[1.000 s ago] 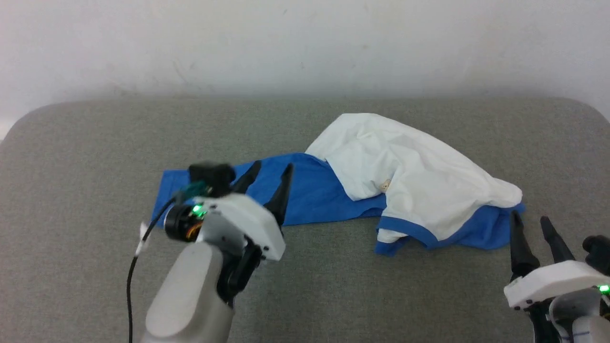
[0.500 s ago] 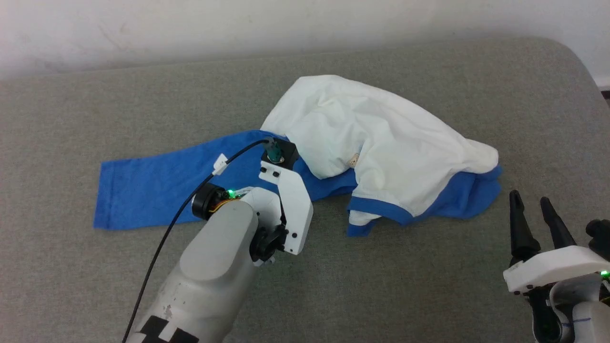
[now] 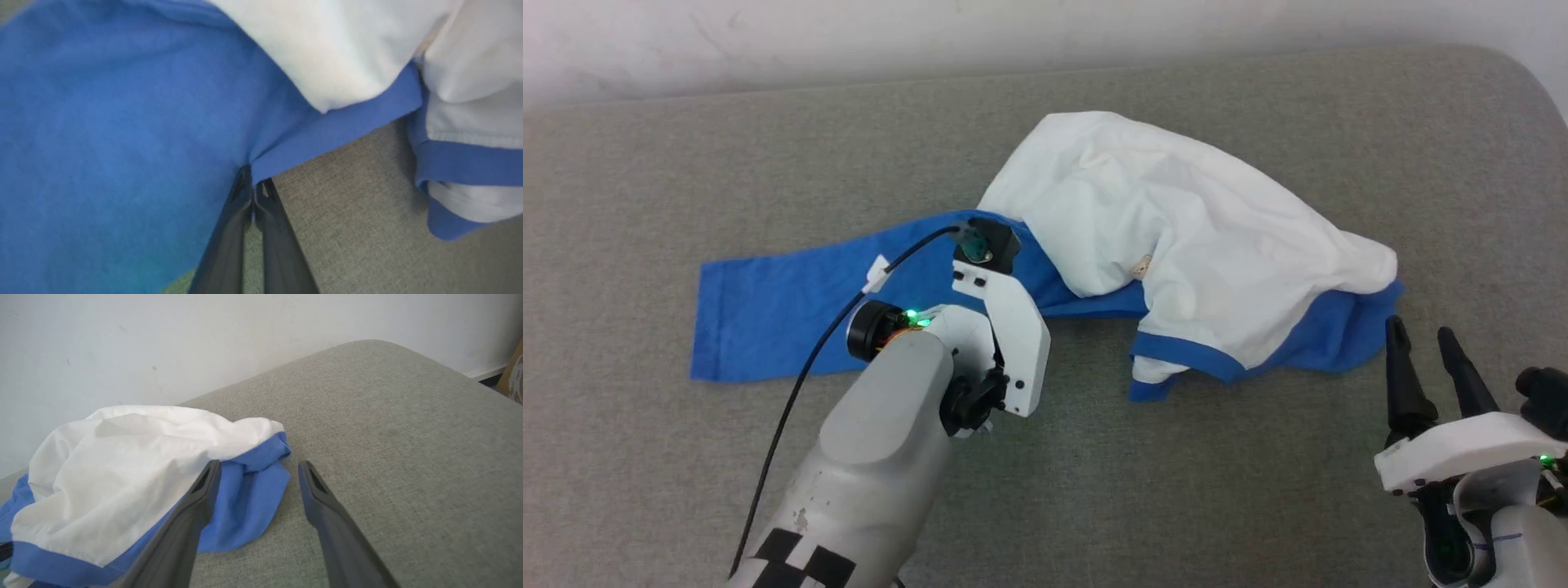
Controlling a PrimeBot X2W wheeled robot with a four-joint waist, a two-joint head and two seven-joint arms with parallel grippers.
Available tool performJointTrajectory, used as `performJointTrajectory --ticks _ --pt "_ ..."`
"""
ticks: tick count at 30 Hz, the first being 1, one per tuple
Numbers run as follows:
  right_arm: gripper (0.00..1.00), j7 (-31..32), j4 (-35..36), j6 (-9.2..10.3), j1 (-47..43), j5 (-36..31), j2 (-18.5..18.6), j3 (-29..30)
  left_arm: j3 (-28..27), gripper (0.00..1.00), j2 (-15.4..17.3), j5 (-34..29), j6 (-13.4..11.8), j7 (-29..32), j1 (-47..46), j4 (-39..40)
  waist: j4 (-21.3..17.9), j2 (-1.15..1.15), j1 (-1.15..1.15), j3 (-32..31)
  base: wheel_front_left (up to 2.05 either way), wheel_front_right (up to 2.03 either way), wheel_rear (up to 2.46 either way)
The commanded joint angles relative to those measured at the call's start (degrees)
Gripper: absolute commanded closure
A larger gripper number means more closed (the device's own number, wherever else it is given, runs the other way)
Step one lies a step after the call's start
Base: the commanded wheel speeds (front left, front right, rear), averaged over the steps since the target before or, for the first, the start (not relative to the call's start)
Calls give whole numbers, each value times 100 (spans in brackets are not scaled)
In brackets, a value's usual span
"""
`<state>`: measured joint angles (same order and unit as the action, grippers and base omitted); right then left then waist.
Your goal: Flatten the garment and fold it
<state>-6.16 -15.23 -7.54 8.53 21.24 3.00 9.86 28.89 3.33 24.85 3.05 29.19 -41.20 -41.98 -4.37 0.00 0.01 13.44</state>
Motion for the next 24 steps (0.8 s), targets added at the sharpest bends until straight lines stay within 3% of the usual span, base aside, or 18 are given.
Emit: performJointTrajectory --ticks 1,6,9,17,18,23,24 --pt "0 -18 -34 5 52 14 -12 -11 -63 100 10 129 71 -60 212 -45 127 0 -1 -112 0 0 0" --pt "0 -24 -134 5 -51 5 -13 -7 -670 100 237 640 54 -503 424 674 354 0 -1 -339 0 0 0" --pt "0 -26 -184 5 -109 -13 -13 11 -1128 100 566 924 -123 -619 815 1374 483 0 -1 -489 0 0 0" --pt "0 7 -246 5 -237 -62 -13 48 -2501 100 1483 1211 -1320 -682 2293 3211 824 0 -1 -806 0 0 0" --pt "0 7 -246 5 -237 -62 -13 48 -2501 100 1483 1211 -1320 -682 2293 3211 824 0 -1 -806 0 0 0" --pt "0 4 -286 5 -246 -15 -13 -48 -3067 100 1576 1225 -2072 -659 3134 3627 900 0 -1 -910 0 0 0" --pt "0 3 -300 5 -243 -5 -13 -76 -3117 93 1540 1280 -2131 -622 3250 3636 903 0 -1 -921 0 0 0"
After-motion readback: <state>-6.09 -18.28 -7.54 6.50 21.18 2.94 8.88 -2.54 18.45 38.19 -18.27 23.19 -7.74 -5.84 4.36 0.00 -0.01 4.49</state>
